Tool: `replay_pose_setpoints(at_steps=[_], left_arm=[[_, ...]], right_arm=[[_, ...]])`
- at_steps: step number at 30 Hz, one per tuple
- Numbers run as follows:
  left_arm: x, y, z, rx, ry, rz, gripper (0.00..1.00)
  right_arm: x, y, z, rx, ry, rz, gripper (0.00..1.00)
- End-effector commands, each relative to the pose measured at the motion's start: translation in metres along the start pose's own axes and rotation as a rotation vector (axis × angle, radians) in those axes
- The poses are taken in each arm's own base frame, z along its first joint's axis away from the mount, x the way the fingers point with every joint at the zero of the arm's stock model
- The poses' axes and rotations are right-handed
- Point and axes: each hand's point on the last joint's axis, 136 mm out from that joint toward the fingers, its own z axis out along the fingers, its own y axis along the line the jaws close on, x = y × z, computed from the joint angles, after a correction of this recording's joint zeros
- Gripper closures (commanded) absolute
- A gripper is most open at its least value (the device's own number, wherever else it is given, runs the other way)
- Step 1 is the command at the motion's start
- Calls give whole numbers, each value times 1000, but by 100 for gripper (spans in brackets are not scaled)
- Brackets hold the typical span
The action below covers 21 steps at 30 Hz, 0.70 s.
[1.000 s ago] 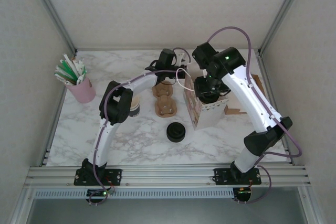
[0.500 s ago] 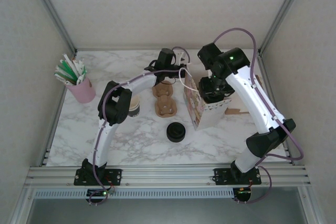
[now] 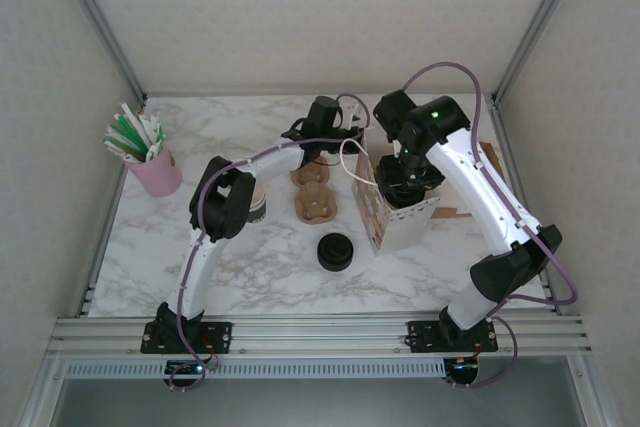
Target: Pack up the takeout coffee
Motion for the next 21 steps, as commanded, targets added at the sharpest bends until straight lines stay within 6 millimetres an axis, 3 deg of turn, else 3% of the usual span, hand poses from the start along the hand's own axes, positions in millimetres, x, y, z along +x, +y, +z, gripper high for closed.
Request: replay_pose_setpoints(at_steps=[1,13,21], left_arm=[[-10,-36,-11,71,-23,43,52],[-29,-42,-32,31,-97,30,50],[-46,-47,-58,6,-162,23,46]], right_arm=[[52,-12,-9,33,169,-39,33],[63,-11,-1,37,215,-49,33],[63,-11,7,59,244,-52,33]])
